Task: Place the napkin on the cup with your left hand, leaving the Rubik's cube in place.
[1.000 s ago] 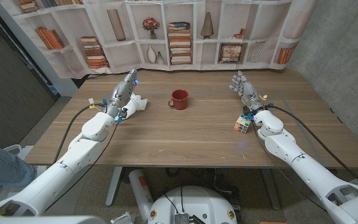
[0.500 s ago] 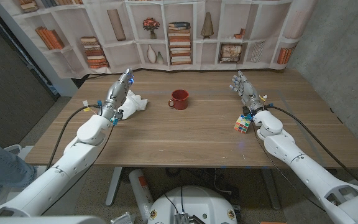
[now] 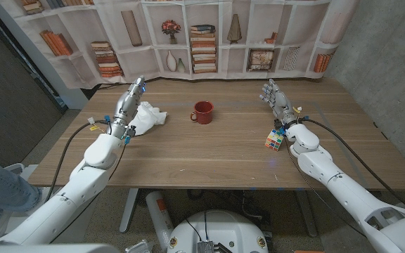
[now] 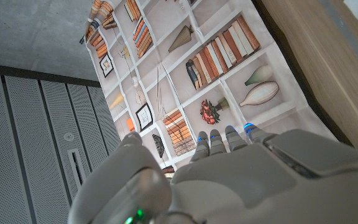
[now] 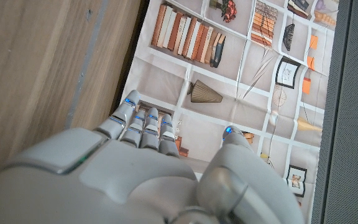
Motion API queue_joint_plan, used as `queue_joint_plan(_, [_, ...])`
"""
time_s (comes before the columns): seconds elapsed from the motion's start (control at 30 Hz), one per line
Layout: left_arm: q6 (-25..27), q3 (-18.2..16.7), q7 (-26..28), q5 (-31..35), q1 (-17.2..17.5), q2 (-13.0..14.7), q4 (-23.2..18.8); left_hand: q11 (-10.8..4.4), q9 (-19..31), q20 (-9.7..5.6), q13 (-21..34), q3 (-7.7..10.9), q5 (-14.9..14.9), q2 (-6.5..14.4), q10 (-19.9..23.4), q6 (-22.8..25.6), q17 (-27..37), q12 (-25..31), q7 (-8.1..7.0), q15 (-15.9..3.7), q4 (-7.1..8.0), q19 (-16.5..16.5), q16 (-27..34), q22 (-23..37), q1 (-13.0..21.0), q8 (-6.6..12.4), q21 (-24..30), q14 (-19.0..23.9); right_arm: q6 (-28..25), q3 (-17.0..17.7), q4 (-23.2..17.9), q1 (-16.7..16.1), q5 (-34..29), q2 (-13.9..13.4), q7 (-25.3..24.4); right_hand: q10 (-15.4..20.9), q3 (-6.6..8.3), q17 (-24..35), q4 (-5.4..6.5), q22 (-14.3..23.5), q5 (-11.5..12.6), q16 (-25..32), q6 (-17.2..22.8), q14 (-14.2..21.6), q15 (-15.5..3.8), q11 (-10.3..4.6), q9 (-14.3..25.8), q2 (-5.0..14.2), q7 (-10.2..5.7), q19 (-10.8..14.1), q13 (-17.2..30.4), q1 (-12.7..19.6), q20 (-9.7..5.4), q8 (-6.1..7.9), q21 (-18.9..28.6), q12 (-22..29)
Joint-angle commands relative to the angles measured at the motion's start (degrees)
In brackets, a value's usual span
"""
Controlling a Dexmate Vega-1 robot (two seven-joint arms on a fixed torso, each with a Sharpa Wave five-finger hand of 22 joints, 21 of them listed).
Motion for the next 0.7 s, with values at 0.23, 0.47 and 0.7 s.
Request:
queue_joint_plan(0.23, [-2.6,-1.67,6.16,7.2,2.55,-0.34,-0.82,-0.13,0.14,-0.63,0.1,0.03,0.56,-0.11,1.17,0.71,0.11,0.43,-0.93,-0.27,-0.49,0.35,0.22,0.09,0.87,0.33,0.52,1.34,-0.19,0.08,-0.5,0.04,0.02,-0.27,0.09,0.45,0.24,0.31,-0.45,0.31,-0.31,0.24,0.35,0.54,0.05,-0.05,0.24,0.24,-0.03,0.61,0.33,0.16,-0.77,0.18,-0.57,0.04])
queue_joint_plan(0.47, [-2.1,-2.83,9.05,9.94,4.37,0.08,-2.25,-0.11,0.15,-0.91,0.11,-0.18,0.88,-0.21,2.26,1.77,0.14,0.5,-0.91,-0.05,-0.71,2.17,0.33,0.1,1.22,0.38,0.96,2.56,-1.09,-0.05,-1.42,-0.27,-0.46,-1.04,-0.27,0.56,0.21,0.3,-0.51,0.31,-0.33,0.28,0.41,0.73,0.0,-0.01,0.24,0.27,0.04,0.94,0.33,0.19,-0.89,0.19,-0.67,0.05])
queue_joint_plan(0.7, [-0.91,-4.31,13.43,14.47,6.26,0.2,-4.19,-0.33,0.17,-1.56,0.13,-0.39,1.16,-0.3,3.25,2.94,0.17,0.58,-0.96,-0.38,-0.86,3.0,0.39,0.13,1.45,0.53,1.05,3.5,-0.7,0.13,-1.47,-0.55,-0.17,-0.98,-0.1,0.6,0.2,0.3,-0.56,0.31,-0.36,0.29,0.51,0.83,-0.02,-0.05,0.24,0.33,0.11,1.13,0.33,0.2,-0.87,0.21,-0.81,0.03])
